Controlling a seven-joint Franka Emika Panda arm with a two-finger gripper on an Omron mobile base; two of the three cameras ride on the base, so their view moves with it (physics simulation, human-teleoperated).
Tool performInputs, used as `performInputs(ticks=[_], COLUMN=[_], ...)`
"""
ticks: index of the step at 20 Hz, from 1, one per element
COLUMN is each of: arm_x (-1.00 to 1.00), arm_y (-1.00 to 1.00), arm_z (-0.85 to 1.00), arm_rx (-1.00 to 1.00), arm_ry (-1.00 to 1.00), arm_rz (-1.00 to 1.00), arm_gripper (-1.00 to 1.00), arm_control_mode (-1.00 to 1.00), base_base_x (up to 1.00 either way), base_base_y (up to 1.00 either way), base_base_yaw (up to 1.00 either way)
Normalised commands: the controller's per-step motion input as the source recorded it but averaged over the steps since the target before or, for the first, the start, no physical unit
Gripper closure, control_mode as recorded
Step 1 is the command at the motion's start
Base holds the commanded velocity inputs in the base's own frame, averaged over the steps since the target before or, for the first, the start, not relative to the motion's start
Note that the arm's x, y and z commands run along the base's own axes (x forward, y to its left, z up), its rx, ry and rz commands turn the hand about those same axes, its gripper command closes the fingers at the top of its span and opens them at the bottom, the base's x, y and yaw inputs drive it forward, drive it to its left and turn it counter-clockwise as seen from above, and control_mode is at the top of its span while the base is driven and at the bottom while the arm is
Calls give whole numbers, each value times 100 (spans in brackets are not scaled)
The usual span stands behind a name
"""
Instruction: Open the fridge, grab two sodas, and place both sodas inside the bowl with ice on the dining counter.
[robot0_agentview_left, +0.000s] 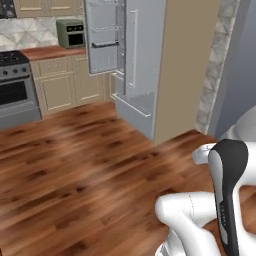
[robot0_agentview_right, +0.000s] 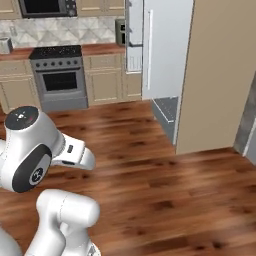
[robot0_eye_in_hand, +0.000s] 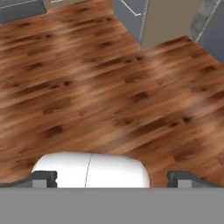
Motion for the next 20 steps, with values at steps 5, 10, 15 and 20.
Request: performInputs(ticks=[5,10,15,20], arm_x=[0,0,0,0], arm_y=[0,0,0,0], arm_z=[0,0,0,0], arm_rx=[0,0,0,0], arm_ry=[0,0,0,0], arm_rz=[0,0,0,0], arm_gripper=[-100,-100,-100,-100], arm_control_mode=[100,100,100,100], base_base_x=[100,100,100,97], base_base_y=[58,66,63,67], base_base_yaw=[0,-4,-9,-18])
